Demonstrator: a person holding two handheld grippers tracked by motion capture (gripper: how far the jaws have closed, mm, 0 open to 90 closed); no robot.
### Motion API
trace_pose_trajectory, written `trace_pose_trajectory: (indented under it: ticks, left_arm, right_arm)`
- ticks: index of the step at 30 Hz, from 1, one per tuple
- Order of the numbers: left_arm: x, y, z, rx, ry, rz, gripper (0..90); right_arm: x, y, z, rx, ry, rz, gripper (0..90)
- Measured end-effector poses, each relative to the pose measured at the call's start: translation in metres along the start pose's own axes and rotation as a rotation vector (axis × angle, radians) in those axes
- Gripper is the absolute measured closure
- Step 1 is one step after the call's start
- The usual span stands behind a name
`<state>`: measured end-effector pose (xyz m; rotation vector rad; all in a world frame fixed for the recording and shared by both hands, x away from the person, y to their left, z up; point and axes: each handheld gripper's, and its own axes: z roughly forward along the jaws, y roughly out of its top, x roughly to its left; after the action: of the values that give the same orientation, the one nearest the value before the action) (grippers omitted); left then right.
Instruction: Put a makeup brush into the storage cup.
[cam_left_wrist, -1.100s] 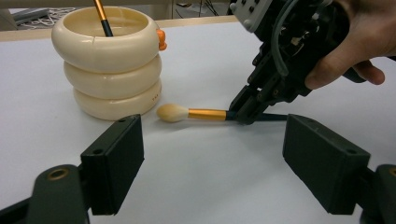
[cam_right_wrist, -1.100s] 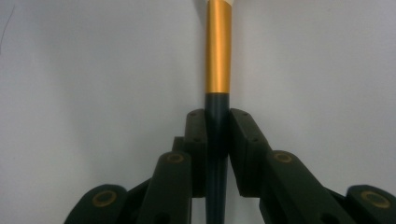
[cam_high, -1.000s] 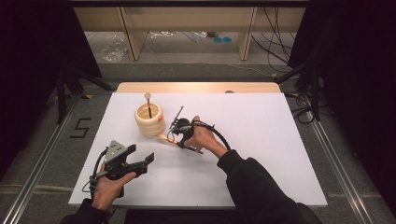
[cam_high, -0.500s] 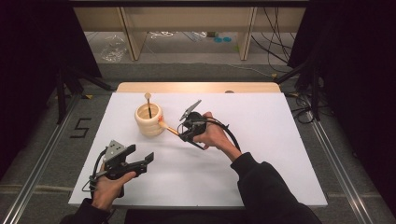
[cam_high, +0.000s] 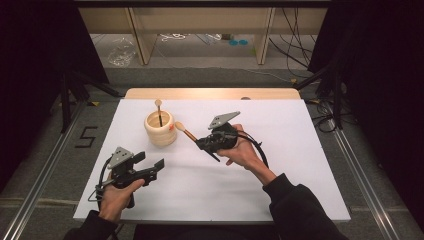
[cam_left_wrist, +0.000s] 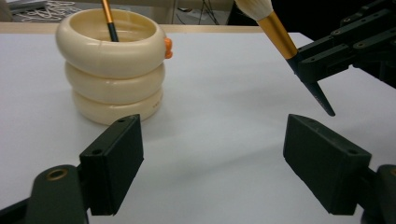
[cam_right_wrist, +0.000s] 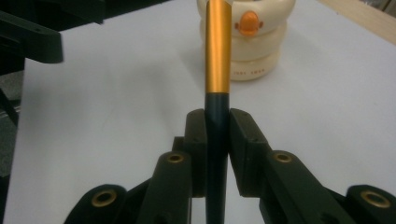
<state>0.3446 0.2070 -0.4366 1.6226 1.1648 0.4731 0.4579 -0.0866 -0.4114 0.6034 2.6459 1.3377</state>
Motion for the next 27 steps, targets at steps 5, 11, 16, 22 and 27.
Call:
trace_pose_trajectory:
  ticks: [5, 11, 16, 22, 27]
  left_arm:
    - [-0.008, 0.008, 0.007, -0.019, -0.03, 0.02, 20.2]
    - [-0.017, 0.017, 0.014, -0.047, -0.104, 0.013, 24.0]
    - [-0.024, 0.02, 0.021, -0.057, -0.161, 0.003, 26.3]
    - [-0.027, 0.022, 0.023, -0.069, -0.201, -0.022, 30.2]
    - [-0.028, 0.022, 0.024, -0.071, -0.238, -0.073, 34.0]
  right_arm:
    - [0.01, -0.004, -0.008, -0.048, 0.025, -0.006, 78.2]
    - [0.024, -0.004, -0.014, -0.092, 0.042, -0.039, 78.2]
    - [0.029, -0.008, -0.012, -0.097, 0.057, -0.043, 78.2]
    - [0.034, -0.009, -0.007, -0.094, 0.064, -0.061, 78.2]
    - [0.036, -0.009, -0.006, -0.1, 0.071, -0.07, 78.2]
